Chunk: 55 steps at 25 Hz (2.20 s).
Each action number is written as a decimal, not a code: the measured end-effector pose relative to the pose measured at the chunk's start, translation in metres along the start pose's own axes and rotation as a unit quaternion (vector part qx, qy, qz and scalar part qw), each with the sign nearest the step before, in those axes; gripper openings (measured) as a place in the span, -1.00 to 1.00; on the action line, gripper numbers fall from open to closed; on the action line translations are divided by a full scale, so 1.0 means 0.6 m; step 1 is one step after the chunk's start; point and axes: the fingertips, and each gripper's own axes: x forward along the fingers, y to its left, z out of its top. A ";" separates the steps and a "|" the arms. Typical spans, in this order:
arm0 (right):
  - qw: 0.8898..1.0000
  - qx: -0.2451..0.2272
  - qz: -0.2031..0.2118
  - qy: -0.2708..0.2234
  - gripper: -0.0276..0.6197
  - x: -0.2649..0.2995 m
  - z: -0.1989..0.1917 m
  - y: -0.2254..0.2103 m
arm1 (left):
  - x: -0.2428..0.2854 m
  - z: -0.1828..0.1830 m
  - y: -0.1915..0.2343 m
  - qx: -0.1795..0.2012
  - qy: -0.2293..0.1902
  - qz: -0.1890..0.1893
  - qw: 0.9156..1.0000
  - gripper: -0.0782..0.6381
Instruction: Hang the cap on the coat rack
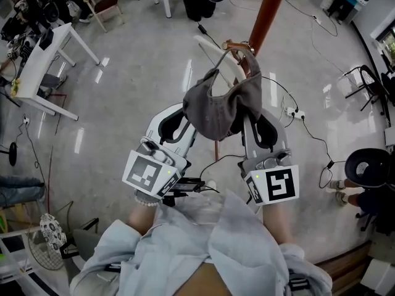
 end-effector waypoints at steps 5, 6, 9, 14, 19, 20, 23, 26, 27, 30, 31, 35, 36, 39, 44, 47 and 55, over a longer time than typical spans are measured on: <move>1.000 -0.002 -0.006 0.016 -0.81 0.022 -0.009 -0.006 | 0.016 -0.013 0.020 -0.013 0.009 -0.001 1.000 -0.58; 1.000 -0.003 -0.008 0.019 -0.81 0.027 -0.010 -0.007 | 0.019 -0.015 0.024 -0.016 0.011 -0.001 1.000 -0.58; 1.000 -0.001 -0.012 0.026 -0.81 0.038 -0.016 -0.012 | 0.029 -0.022 0.034 -0.021 0.015 -0.003 1.000 -0.58; 0.999 0.003 -0.022 0.042 -0.81 0.057 -0.029 -0.023 | 0.049 -0.035 0.049 -0.024 0.024 -0.008 0.999 -0.58; 0.998 0.014 -0.036 0.055 -0.81 0.076 -0.046 -0.032 | 0.065 -0.051 0.066 -0.029 0.035 -0.011 0.999 -0.58; 0.997 0.015 -0.039 0.059 -0.81 0.078 -0.051 -0.034 | 0.068 -0.055 0.068 -0.029 0.037 -0.013 0.999 -0.58; 0.996 0.019 -0.046 0.073 -0.81 0.084 -0.062 -0.038 | 0.078 -0.066 0.074 -0.031 0.045 -0.017 0.998 -0.58; 0.994 0.026 -0.053 0.087 -0.81 0.088 -0.073 -0.047 | 0.090 -0.078 0.077 -0.029 0.054 -0.023 0.998 -0.58; 0.994 0.030 -0.055 0.092 -0.81 0.087 -0.077 -0.050 | 0.094 -0.082 0.076 -0.029 0.058 -0.025 0.998 -0.58; 0.992 0.039 -0.060 0.103 -0.81 0.084 -0.091 -0.057 | 0.103 -0.095 0.072 -0.028 0.066 -0.030 0.997 -0.58; 0.992 0.041 -0.062 0.106 -0.81 0.084 -0.094 -0.059 | 0.106 -0.098 0.072 -0.028 0.068 -0.032 0.997 -0.58; 0.989 0.045 -0.073 0.119 -0.81 0.083 -0.105 -0.065 | 0.115 -0.106 0.071 -0.026 0.077 -0.042 0.996 -0.58; 0.988 0.046 -0.076 0.123 -0.81 0.083 -0.108 -0.066 | 0.118 -0.109 0.071 -0.026 0.079 -0.045 0.996 -0.58; 0.987 0.051 -0.082 0.128 -0.81 0.083 -0.114 -0.072 | 0.126 -0.117 0.070 -0.027 0.084 -0.050 0.995 -0.58; 0.986 0.051 -0.088 0.132 -0.81 0.085 -0.117 -0.076 | 0.134 -0.123 0.071 -0.028 0.085 -0.053 0.995 -0.58; 0.986 0.052 -0.088 0.131 -0.81 0.087 -0.117 -0.075 | 0.134 -0.124 0.074 -0.029 0.083 -0.052 0.995 -0.58; 0.985 0.049 -0.091 0.137 -0.81 0.098 -0.115 -0.074 | 0.139 -0.125 0.085 -0.036 0.084 -0.049 0.995 -0.58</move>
